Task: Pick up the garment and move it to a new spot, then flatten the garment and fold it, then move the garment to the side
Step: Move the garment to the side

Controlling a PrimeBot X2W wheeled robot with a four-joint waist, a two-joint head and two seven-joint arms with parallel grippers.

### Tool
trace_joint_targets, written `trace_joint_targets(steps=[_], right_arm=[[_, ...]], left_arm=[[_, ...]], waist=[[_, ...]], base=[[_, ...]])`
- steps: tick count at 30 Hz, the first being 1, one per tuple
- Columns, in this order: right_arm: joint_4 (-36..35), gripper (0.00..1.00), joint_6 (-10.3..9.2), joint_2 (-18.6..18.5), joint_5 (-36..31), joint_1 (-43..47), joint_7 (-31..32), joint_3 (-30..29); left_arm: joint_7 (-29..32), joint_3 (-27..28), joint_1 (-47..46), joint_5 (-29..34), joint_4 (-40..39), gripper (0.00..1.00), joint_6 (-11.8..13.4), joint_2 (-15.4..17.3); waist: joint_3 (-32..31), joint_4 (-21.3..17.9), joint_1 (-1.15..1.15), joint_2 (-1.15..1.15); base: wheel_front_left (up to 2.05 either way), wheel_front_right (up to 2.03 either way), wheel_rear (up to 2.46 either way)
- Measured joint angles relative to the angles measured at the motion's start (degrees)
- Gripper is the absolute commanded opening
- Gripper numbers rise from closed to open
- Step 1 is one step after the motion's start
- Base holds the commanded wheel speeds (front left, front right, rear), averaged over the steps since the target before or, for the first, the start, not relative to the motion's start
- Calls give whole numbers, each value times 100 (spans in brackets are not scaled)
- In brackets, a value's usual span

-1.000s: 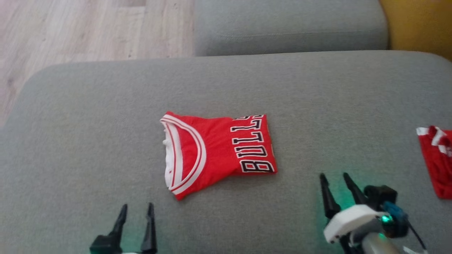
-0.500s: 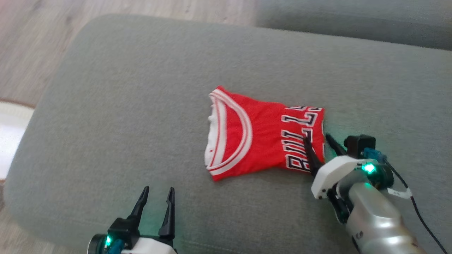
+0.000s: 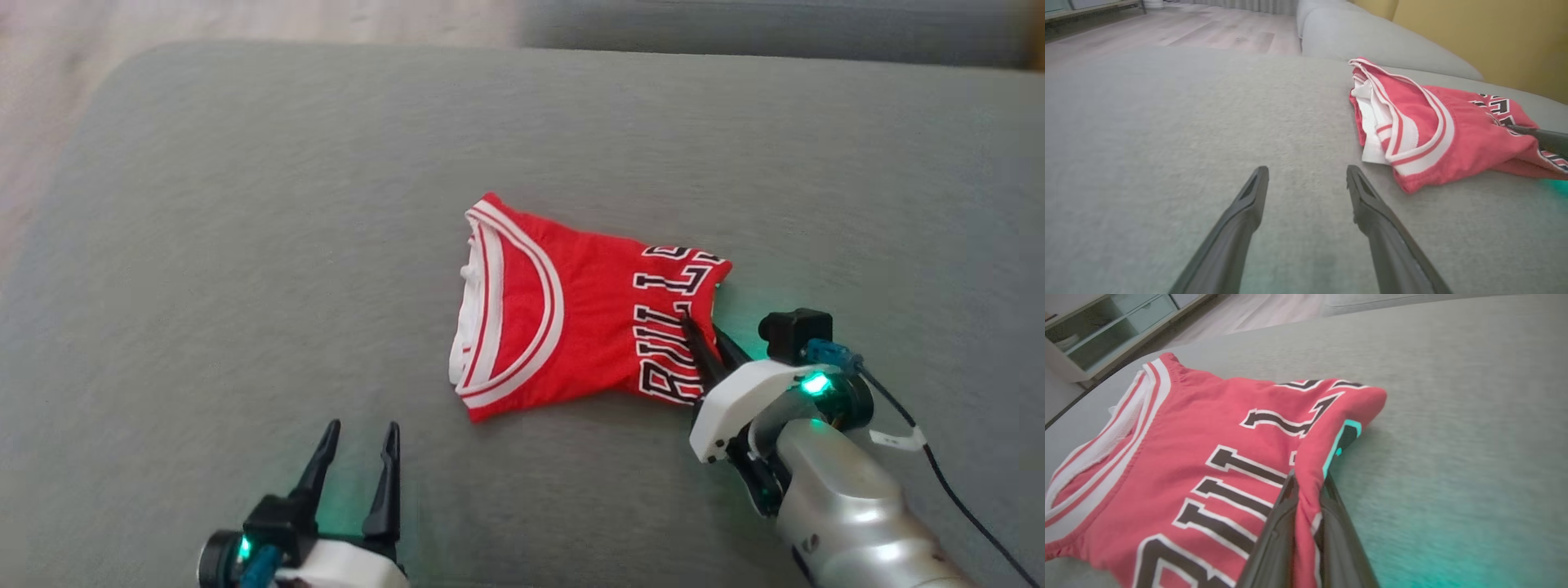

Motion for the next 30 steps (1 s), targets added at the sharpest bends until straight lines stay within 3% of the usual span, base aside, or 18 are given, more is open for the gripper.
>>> trace_joint_targets(steps=[11, 19, 24, 30], right_arm=[[-480, 0, 0, -19, -99, -2, -45, 52], [-635, 0, 0, -46, -348, 53, -47, -261], [-706, 0, 0, -147, -598, -19, -47, -449], [-535, 0, 0, -542, -1033, -1112, -48, -698]], left_arm=[[0, 112, -326, 10, -104, 100, -54, 0], [0, 123, -488, 86, -69, 100, -66, -2], [0, 125, -579, 233, -1, 100, -167, -4], [0, 313, -685, 427, 71, 100, -219, -4]], waist=[[-77, -2042, 0, 0], [20, -3431, 0, 0], [251, -3733, 0, 0], [502, -3504, 0, 0]], base=[[0, 0, 0], [0, 0, 0], [0, 0, 0], [0, 0, 0]])
